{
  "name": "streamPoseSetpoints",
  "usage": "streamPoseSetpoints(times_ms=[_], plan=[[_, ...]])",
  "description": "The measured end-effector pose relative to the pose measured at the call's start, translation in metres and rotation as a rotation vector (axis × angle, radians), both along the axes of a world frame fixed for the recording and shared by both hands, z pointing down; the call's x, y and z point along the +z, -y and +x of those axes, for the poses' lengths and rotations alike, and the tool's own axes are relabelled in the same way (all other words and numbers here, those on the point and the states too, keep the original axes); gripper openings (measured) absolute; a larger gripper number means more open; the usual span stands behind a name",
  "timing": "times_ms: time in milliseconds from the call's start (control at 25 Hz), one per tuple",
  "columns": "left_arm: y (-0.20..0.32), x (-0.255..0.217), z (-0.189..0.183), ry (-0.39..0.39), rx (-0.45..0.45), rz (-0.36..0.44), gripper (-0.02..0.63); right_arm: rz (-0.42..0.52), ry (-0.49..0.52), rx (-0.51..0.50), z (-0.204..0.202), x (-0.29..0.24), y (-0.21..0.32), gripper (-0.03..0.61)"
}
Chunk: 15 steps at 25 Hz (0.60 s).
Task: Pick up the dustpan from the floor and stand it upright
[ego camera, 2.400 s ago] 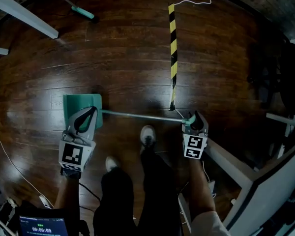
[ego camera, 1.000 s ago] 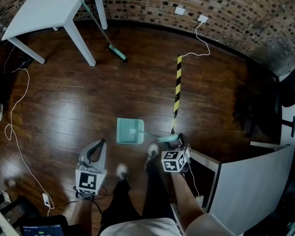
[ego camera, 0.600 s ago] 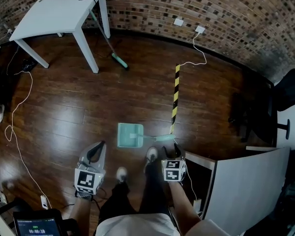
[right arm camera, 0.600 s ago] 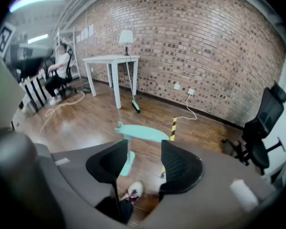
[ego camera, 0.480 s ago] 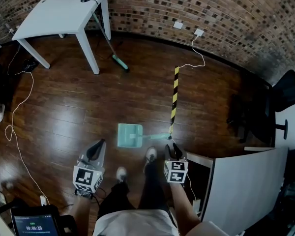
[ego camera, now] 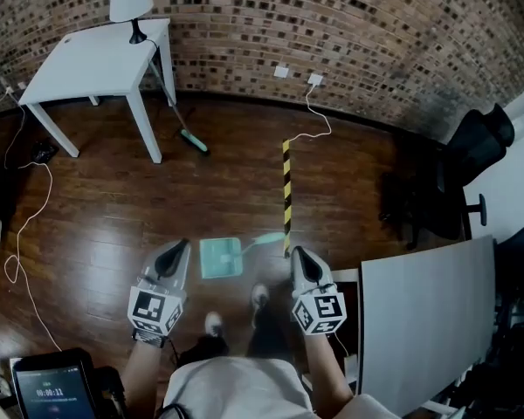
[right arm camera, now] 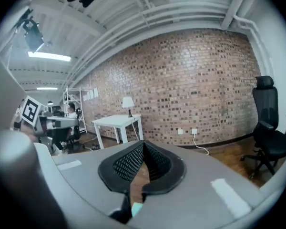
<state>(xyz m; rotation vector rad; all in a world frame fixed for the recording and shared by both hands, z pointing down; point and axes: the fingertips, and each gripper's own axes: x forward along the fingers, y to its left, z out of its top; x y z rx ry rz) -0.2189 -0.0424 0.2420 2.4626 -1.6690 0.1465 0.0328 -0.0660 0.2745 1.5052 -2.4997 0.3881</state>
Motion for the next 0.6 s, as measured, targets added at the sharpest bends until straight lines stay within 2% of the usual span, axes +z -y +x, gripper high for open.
streamPoseSetpoints(times_ms=[160, 240, 320, 480, 600], plan=[[-0.024, -0.041, -0.006, -0.014, -0.024, 0.045, 0.002, 0.067, -0.014, -0.04, -0.004, -0.054, -0.04, 0.012], [-0.033, -0.059, -0.009, -0.05, -0.051, 0.059, 0.001, 0.089, -0.029, -0.052, 0.002, -0.069, -0.049, 0.012], [-0.039, -0.073, -0.008, -0.049, -0.066, 0.079, 0.0, 0.114, -0.036, -0.046, 0.011, -0.081, -0.05, 0.012], [-0.053, -0.085, 0.004, -0.067, -0.068, 0.077, 0.001, 0.108, -0.023, -0.018, 0.03, -0.093, -0.051, 0.012], [-0.067, -0.087, 0.014, -0.079, -0.078, 0.074, 0.001, 0.128, -0.024, -0.036, 0.037, -0.106, -0.059, 0.012]])
